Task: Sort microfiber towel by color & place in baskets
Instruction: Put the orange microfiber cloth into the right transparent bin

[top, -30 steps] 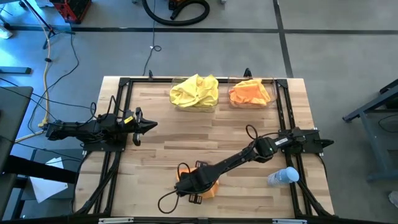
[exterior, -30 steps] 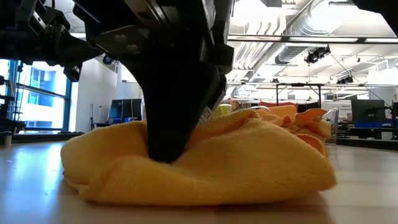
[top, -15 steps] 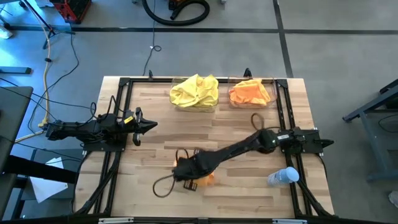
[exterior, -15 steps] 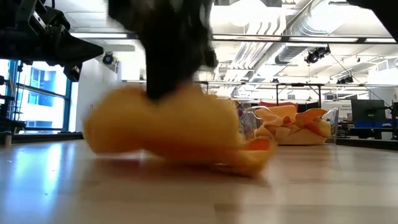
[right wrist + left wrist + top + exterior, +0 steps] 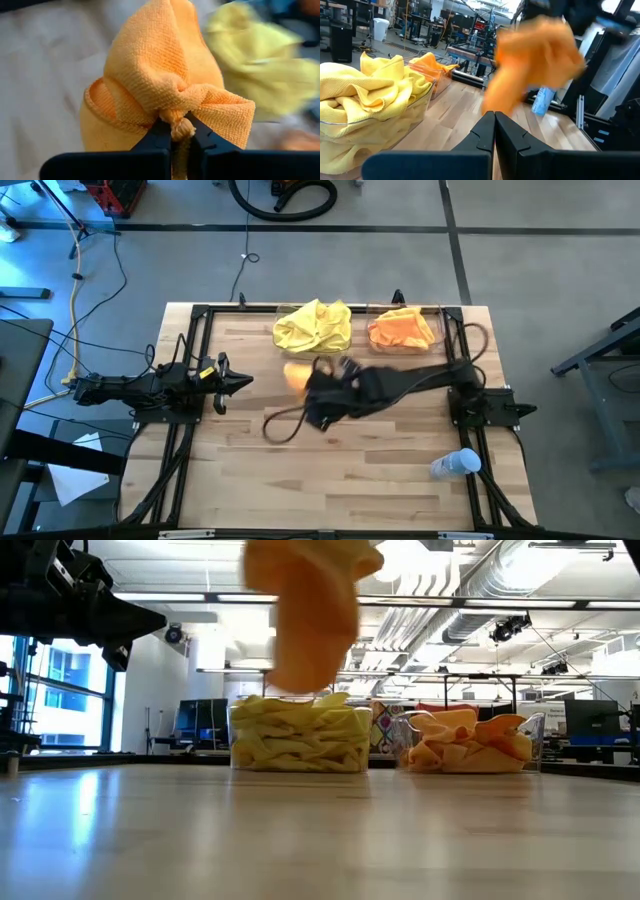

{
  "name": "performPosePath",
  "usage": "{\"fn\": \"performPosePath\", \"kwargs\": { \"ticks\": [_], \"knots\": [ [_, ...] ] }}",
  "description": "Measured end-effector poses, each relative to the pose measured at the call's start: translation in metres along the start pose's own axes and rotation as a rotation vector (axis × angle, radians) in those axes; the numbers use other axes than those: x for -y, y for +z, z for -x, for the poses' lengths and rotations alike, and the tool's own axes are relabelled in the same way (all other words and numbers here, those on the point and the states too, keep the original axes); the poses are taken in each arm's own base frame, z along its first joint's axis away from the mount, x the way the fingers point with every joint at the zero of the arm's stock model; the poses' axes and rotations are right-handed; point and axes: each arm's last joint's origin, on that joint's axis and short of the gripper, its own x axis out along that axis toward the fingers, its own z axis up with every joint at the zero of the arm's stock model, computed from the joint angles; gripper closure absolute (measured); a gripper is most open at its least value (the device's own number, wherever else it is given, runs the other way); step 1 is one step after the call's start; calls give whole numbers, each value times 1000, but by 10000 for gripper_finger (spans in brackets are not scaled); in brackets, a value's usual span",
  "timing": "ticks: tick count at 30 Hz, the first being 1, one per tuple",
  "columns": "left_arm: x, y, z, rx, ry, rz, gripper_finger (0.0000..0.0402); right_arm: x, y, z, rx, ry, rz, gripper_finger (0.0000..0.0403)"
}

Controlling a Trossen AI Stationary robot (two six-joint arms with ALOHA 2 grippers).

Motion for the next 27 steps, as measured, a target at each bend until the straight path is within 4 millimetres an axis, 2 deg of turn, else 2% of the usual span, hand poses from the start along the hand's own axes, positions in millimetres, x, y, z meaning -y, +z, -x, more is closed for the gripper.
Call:
{"fn": "performPosePath", "kwargs": {
  "ticks": [3, 7, 10, 19, 27],
  "knots": [
    [0, 0, 0, 0, -1, 0, 402, 32, 6, 21, 21, -88, -29, 397],
    [0, 0, 0, 0, 0, 0, 401, 71, 8, 31, -13, -214, -120, 397],
    [0, 0, 0, 0, 0, 0, 402, 95, 16, 35, 9, -246, -184, 397],
    [0, 0, 0, 0, 0, 0, 401, 152, 33, 16, -19, -359, -291, 398],
    [0, 0, 0, 0, 0, 0, 401, 192, 41, 3, -53, -427, -328, 398]
  ]
}}
